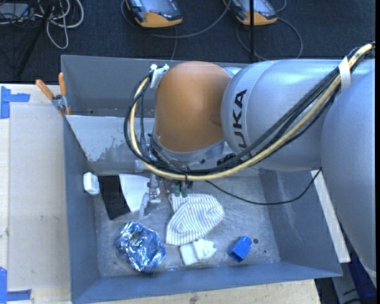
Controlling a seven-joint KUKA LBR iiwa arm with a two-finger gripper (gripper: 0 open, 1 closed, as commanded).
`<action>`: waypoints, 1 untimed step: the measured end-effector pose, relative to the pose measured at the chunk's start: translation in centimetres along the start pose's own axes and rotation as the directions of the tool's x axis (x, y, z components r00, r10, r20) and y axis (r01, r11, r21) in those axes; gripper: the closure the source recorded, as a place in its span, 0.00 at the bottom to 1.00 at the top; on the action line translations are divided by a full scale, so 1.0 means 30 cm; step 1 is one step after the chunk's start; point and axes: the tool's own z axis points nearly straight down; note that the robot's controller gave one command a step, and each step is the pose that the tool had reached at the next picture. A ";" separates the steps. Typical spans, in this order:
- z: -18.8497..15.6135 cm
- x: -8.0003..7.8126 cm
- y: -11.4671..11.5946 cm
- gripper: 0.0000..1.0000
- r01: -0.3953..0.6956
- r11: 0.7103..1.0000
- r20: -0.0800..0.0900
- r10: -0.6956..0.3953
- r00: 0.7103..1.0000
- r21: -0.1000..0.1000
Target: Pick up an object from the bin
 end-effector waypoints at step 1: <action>0.207 0.091 -0.029 0.00 -0.058 0.998 0.004 0.058 0.998 -0.001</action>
Offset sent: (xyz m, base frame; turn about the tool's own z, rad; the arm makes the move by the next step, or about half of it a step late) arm -0.0680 -0.0210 -0.0670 0.0122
